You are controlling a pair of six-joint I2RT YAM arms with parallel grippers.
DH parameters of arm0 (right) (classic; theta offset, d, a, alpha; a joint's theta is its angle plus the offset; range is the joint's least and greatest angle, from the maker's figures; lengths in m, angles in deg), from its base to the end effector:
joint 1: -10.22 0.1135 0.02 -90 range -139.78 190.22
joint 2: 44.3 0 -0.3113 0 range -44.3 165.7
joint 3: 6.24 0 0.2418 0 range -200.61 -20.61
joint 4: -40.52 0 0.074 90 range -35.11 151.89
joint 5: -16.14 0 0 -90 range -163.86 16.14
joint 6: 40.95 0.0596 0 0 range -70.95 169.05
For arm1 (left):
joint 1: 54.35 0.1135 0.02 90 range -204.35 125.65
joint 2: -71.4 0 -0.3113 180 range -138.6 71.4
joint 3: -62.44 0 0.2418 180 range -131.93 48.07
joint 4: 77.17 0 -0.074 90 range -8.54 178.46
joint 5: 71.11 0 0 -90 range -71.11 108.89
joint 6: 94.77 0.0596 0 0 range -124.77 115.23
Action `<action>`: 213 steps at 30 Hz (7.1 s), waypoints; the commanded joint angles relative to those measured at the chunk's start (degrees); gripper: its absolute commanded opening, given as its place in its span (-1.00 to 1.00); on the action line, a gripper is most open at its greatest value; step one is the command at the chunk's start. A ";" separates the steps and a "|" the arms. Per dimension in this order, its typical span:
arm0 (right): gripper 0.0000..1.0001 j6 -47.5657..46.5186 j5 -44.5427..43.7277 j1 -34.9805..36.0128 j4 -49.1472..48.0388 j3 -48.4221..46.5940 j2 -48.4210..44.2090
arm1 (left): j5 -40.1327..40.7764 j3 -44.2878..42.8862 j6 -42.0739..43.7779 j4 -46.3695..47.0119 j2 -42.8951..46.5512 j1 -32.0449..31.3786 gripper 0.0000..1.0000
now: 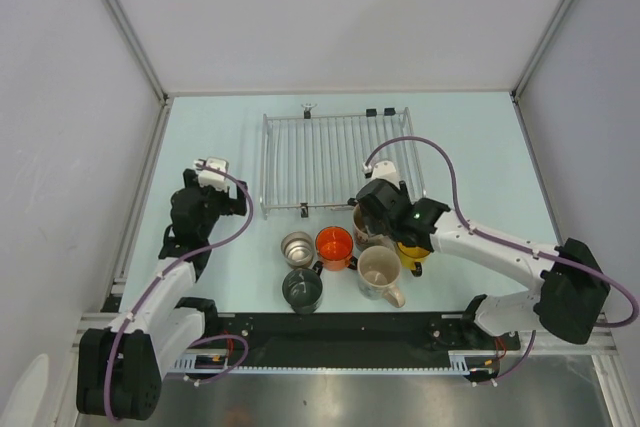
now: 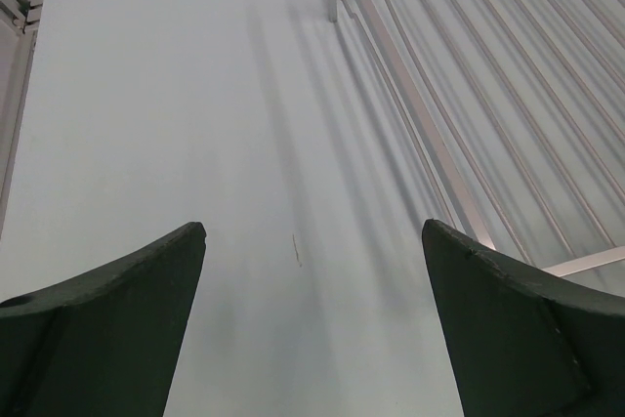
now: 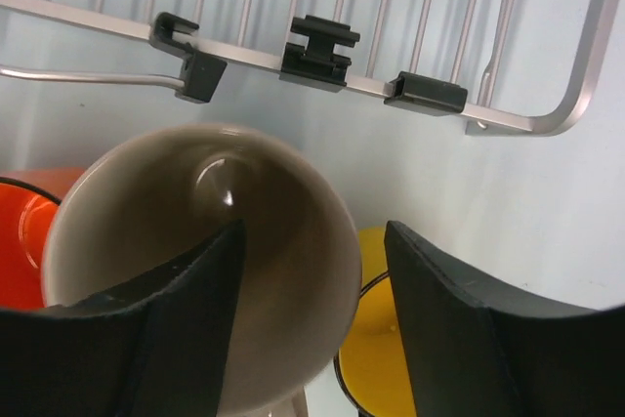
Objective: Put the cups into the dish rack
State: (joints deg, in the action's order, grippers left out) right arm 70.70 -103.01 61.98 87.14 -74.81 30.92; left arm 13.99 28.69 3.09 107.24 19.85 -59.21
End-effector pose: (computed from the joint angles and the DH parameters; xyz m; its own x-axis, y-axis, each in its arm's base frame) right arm 0.1813 0.1832 0.2855 -0.6476 -0.3012 -0.6999 -0.2870 0.9473 -0.1422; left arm 0.1853 -0.0209 0.2525 -0.2057 0.1542 -0.9664 0.1972 0.9738 0.1134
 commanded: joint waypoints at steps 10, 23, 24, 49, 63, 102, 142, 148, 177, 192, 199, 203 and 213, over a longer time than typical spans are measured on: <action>-0.50 -0.03 2.95 -3.34 -1.49 -0.91 4.76 | -1.60 1.36 0.40 2.04 2.42 -0.06 0.99; -1.00 -2.93 5.50 -5.80 1.49 -9.43 -1.21 | -3.09 1.45 0.14 1.34 3.65 -0.06 0.99; -1.00 -3.45 5.85 -5.98 1.67 -10.13 -1.74 | -3.27 1.45 -0.21 1.17 4.35 -0.06 0.99; -1.00 20.25 67.81 -23.82 -53.52 2.76 -4.83 | -38.67 -18.76 -6.18 -22.39 10.69 0.03 0.99; -1.00 48.48 72.21 -21.36 -103.60 7.09 16.69 | -75.50 -26.22 -15.59 -22.03 -13.82 4.07 0.99; -0.19 47.71 73.27 -18.54 -103.84 3.91 26.40 | -71.75 -37.48 -5.84 -40.14 -11.30 4.42 -0.99; 1.00 3.58 46.55 -22.85 -35.24 6.38 -6.93 | 4.73 -86.62 7.52 -50.69 -57.61 -15.52 -0.99; 1.00 3.22 46.28 -22.94 -35.59 6.82 -6.75 | 4.21 -84.17 7.26 -50.60 -58.23 -15.88 -0.99; 0.99 0.51 44.18 -20.92 -34.11 7.44 -6.14 | 6.32 -73.44 6.38 -42.43 -45.86 -15.88 1.00; 0.99 -4.87 2.99 6.31 -2.56 -5.74 -10.00 | -12.93 -44.36 6.47 -45.68 -9.99 -16.76 1.00; 0.98 5.14 -5.56 19.05 11.85 -5.65 -13.08 | -12.93 -40.48 6.73 -46.47 -6.37 -17.02 1.00; 0.90 10.95 -7.60 26.17 19.24 -6.89 -14.40 | -12.50 -38.46 6.56 -45.59 -6.72 -17.28 1.00; 0.81 17.64 -6.98 32.52 20.31 -4.43 -9.92 | -10.12 -34.15 5.33 -42.52 -7.25 -18.43 0.97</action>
State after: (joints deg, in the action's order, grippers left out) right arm 84.56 -107.90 93.28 106.89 -79.05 19.19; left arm 2.88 -6.28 9.23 61.37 12.42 -76.83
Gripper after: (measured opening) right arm 0.919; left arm 0.992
